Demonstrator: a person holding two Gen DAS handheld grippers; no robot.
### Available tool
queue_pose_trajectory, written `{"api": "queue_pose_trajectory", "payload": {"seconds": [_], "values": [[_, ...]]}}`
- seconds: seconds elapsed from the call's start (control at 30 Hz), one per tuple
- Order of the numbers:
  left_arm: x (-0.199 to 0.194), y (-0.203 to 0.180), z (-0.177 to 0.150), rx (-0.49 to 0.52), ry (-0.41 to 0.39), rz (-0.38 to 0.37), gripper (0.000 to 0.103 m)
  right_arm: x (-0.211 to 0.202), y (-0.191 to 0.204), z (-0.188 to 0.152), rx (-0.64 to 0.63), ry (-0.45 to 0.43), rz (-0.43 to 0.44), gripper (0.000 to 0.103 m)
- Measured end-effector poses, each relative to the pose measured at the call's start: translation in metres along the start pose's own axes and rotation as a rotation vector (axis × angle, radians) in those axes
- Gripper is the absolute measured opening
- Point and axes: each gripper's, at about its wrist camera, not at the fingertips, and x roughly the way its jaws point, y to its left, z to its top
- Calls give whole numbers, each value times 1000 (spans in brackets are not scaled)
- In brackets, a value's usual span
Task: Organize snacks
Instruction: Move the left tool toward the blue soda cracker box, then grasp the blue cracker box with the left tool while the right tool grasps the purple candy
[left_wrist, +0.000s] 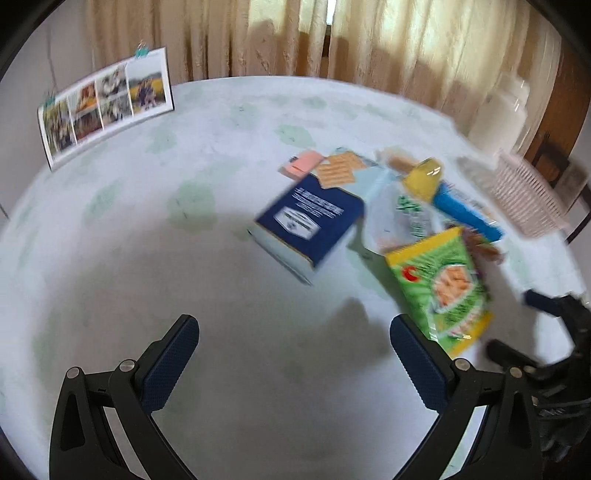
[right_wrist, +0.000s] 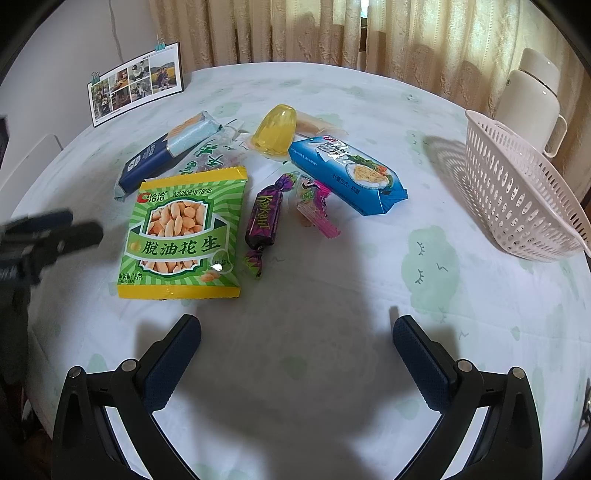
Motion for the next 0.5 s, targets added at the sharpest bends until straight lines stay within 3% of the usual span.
{"api": "queue_pose_trajectory", "payload": {"seconds": [0.17, 0.33, 0.4, 0.47, 0.5], "values": [[1, -8, 26, 79, -42, 10, 102, 0, 0, 0, 0, 0, 1, 103], [18, -11, 50, 155, -42, -62, 101, 0, 0, 0, 0, 0, 1, 103], [28, -8, 59, 162, -42, -74, 95, 0, 0, 0, 0, -1, 1, 103], [38, -6, 67, 154, -33, -69, 79, -1, 0, 0, 1, -1, 2, 103], [42, -5, 71, 152, -21, -84, 77, -1, 0, 0, 1, -1, 2, 103]]}}
